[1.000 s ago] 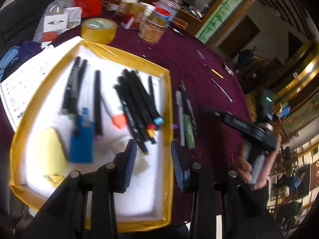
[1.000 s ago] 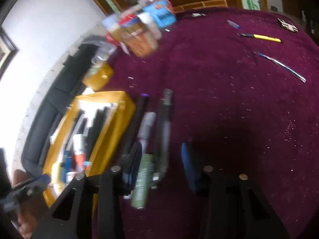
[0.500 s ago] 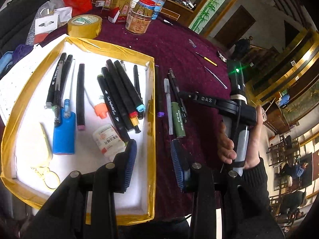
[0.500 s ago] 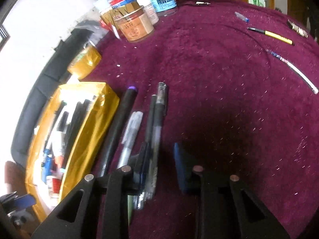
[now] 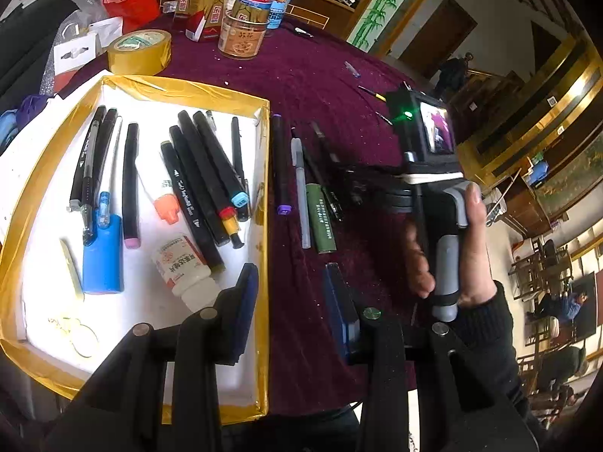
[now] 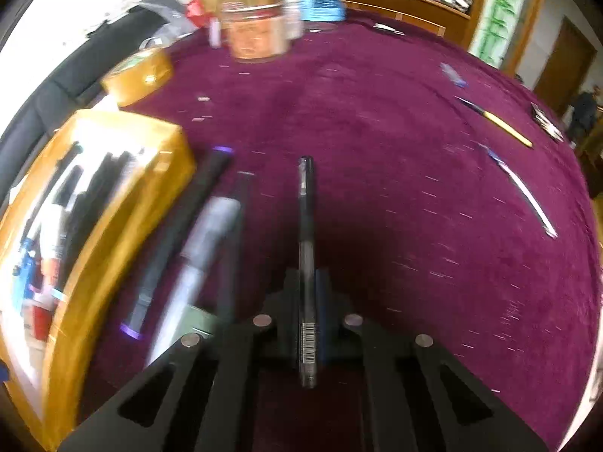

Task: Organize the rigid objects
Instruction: 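Grasp a black barcode gel pen with the right tool while the left tool grasps a black pen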

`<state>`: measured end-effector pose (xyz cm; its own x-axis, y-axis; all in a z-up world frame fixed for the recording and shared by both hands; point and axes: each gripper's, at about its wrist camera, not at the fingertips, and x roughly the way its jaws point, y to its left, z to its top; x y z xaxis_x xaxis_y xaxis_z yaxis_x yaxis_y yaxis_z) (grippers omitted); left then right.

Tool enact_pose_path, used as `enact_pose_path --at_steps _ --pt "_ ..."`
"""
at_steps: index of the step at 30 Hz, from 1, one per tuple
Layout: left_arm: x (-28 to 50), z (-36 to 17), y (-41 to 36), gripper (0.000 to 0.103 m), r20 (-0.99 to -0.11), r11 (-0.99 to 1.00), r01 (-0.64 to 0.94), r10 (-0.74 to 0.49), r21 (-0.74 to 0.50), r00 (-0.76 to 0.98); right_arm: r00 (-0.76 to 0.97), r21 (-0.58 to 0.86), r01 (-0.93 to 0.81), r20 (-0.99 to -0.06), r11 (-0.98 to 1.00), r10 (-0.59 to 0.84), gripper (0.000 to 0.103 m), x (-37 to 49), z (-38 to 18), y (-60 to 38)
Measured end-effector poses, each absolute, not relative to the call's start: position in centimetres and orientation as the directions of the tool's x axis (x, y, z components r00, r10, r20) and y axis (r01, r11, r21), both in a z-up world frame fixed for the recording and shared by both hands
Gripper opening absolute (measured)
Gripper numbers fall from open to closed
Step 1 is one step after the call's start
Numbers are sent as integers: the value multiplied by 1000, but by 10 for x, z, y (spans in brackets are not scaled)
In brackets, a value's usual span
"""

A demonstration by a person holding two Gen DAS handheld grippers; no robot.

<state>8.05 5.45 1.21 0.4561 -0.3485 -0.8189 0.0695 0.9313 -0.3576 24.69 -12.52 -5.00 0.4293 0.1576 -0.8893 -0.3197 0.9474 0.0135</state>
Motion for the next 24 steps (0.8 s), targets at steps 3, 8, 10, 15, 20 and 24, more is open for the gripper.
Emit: enact_pose_path --at_steps 3,8,10,15,20,24 --pt "87 12 45 33 -823 931 78 -353 -357 444 441 5 -265 -888 964 126 7 248 -50 -164" --pt "115 14 14 33 -836 926 118 -375 -359 400 470 207 -204 -837 957 281 7 251 -53 -225" --pt "137 12 2 33 -845 925 111 -377 -363 379 473 239 -203 -825 950 308 7 251 -53 -230" --pt "191 -7 -24 32 -880 940 94 -341 -329 331 462 290 -191 -816 938 347 7 250 -54 -238" --pt "237 -36 -33 32 -919 959 15 -276 -283 282 441 347 -163 -812 923 383 7 255 -57 -241" --pt "253 -48 -36 28 -932 962 -10 -262 -273 249 443 333 -161 -817 929 369 7 255 -58 -237"
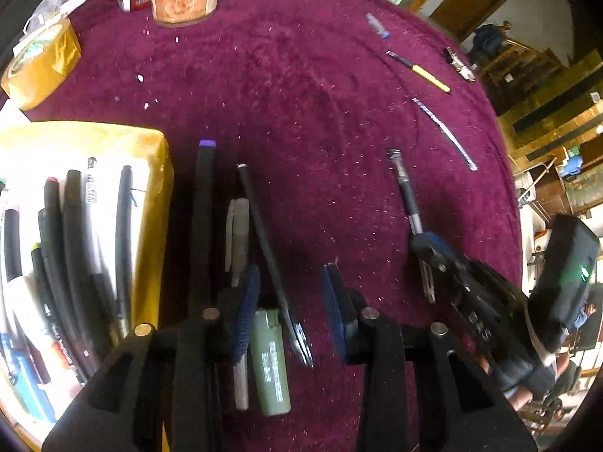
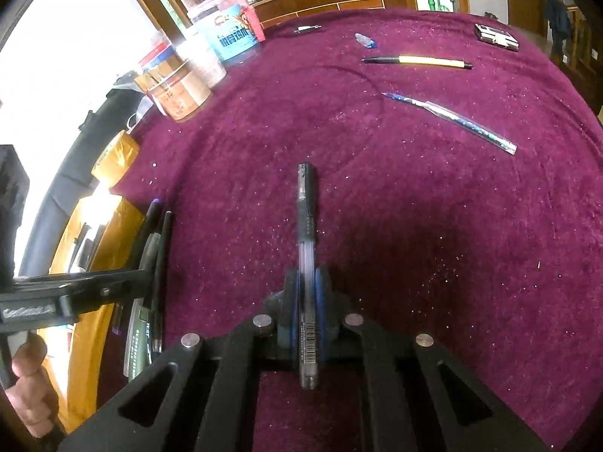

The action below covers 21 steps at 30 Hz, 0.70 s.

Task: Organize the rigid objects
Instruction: 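Grasp a black barcode gel pen with the right tool while the left tool grasps a black pen, then carry both black pens into the tray and open both tools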

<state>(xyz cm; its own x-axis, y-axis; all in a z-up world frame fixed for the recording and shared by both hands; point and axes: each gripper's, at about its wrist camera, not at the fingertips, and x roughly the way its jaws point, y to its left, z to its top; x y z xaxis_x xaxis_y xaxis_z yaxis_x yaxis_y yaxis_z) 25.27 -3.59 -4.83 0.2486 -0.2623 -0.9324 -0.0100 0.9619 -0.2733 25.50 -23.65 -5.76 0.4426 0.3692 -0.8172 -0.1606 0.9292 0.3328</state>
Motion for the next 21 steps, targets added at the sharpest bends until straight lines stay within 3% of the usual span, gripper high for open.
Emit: enact_pose_path --at_steps 8,12,21 --pt "266 -62 -42 24 -952 975 -35 -206 -219 228 439 338 -158 -817 928 373 7 256 -58 -238" --pt "260 -63 -45 9 -957 988 -35 -134 -147 256 439 327 -166 -820 930 367 7 256 -58 -237" --pt "248 -62 -51 7 -954 989 17 -143 -144 265 452 294 -185 -822 938 347 7 253 -57 -232"
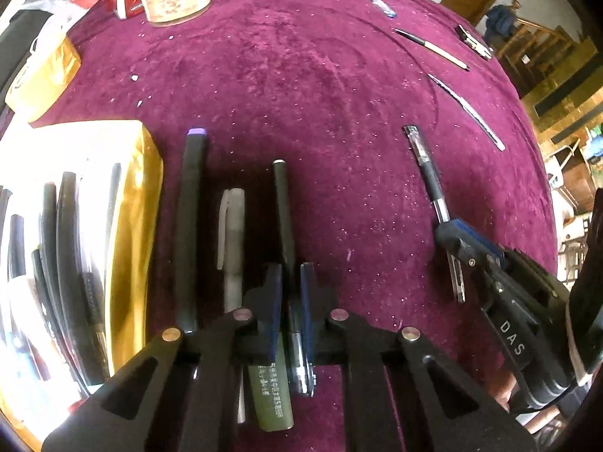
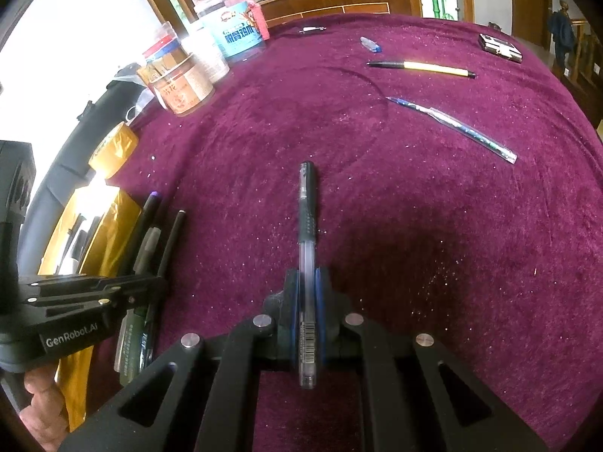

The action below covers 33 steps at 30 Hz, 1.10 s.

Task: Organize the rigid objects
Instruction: 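Carry both black pens into the tray and open both tools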

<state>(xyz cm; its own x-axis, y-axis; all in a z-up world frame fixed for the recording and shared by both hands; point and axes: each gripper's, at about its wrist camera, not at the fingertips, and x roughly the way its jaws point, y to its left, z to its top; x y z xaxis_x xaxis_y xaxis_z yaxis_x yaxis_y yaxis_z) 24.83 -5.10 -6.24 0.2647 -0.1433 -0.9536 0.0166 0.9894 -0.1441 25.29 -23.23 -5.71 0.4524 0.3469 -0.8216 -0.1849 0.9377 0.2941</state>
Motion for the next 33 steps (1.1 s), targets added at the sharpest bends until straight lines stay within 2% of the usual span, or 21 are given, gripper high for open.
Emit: enact_pose_path --at_steps 10,13,15,22,33 --pt "247 -62 -38 6 -942 976 -12 -209 -220 263 462 322 -179 -807 930 368 7 254 -57 -234" --pt "243 -66 -33 6 -914 926 -36 -365 -377 179 473 334 -175 -796 926 377 7 253 -55 -235" --pt "238 -63 -36 6 -891 900 -23 -427 -435 156 483 349 -172 -785 921 387 7 253 -52 -237" --pt "213 -35 -46 6 -859 878 58 -478 -476 184 508 386 -174 -753 906 418 7 252 -46 -242" --pt "176 -5 -22 6 -790 813 85 -580 -576 199 546 469 -232 -662 852 513 7 246 -34 -245"
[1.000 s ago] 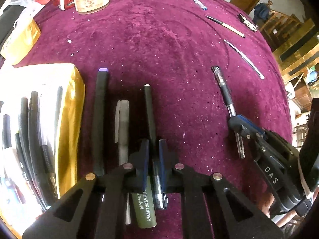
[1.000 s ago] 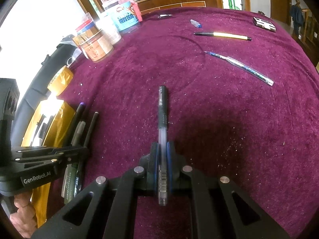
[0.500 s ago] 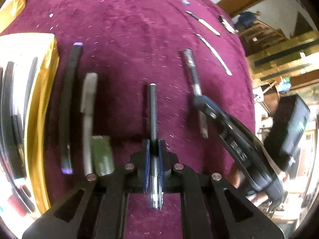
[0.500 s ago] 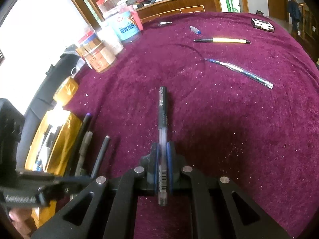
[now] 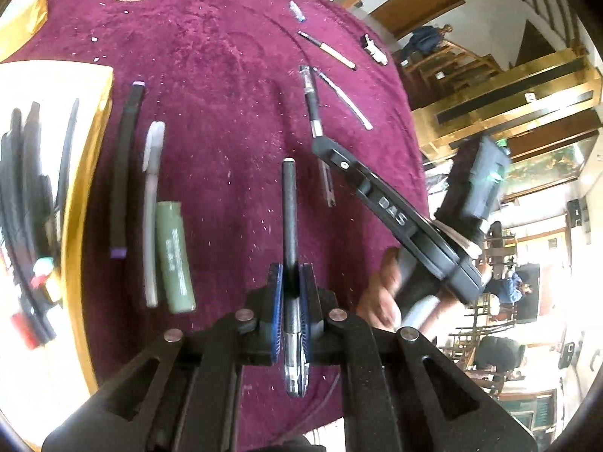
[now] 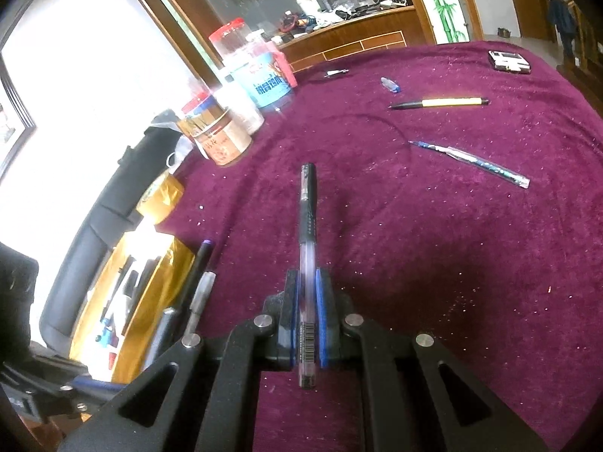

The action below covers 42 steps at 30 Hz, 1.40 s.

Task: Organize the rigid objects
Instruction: 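Carry both black pens into the tray and open both tools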

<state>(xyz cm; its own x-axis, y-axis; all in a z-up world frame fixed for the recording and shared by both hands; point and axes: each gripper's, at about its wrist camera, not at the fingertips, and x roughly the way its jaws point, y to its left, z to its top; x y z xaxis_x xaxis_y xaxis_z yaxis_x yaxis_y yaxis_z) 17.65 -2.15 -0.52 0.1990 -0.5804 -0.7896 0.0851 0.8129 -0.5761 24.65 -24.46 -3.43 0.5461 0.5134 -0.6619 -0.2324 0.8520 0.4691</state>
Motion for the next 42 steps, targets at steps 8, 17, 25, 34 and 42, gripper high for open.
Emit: enact_pose_path --at_steps 8,17,25,34,42 --pt "135 12 23 6 -730 778 63 -611 -625 305 539 480 -257 -649 839 536 7 241 -34 -241" --pt "88 13 101 6 -693 748 -56 -582 -662 425 531 437 -319 -652 841 541 7 228 -31 -217" --pt "68 22 163 6 -705 771 -155 -456 -618 543 422 545 -415 -594 728 685 8 194 15 -145" --pt "95 3 197 6 -758 813 -217 -357 -539 546 284 526 -443 -685 726 671 8 194 -13 -42" --pt "134 -12 204 6 -809 877 -216 -267 -430 524 288 447 -456 -744 770 603 8 203 -23 -4"
